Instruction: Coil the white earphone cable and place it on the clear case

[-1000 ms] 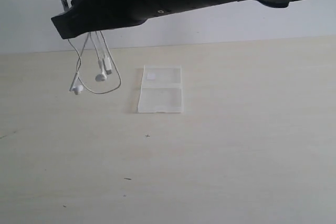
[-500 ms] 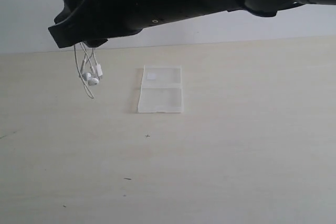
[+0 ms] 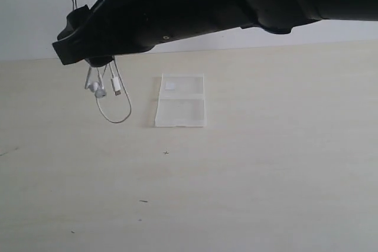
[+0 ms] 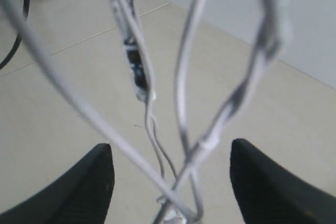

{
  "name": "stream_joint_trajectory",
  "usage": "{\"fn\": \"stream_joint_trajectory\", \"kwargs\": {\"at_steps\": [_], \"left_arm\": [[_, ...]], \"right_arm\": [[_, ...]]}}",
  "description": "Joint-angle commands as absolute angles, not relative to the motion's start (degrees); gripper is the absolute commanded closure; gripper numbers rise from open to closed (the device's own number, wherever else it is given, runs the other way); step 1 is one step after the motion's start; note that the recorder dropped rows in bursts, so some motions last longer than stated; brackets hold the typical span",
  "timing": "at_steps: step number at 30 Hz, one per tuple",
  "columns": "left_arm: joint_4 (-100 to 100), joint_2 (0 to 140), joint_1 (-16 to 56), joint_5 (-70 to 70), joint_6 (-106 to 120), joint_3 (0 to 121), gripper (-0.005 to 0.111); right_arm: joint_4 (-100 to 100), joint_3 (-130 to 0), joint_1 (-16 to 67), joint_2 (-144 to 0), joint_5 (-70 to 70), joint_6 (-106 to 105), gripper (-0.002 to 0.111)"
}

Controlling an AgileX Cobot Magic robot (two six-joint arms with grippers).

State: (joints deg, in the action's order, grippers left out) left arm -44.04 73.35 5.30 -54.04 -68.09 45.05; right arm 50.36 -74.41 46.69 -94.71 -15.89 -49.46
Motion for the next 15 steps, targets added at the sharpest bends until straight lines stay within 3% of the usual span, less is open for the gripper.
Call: {"fn": "stream_joint_trajectory", "kwargs": {"at_steps": [1, 11, 15], "left_arm": [[-43.25, 73.33, 5.12, -56.1, -69.34, 45.49, 0.107], [-43.25, 73.33, 5.12, -57.2, -71.11, 45.49, 0.107], [-43.25, 73.33, 5.12, -57.72, -71.98, 45.49, 0.107]], "right_arm": [[51.01, -74.14, 46.61, -94.72, -13.62, -50.38, 0.046], [52.82, -74.14, 46.61, -94.72, -13.19, -51.61, 0.047], [53.2, -74.14, 46.61, -94.72, -12.57, -51.61, 0.057]]}}
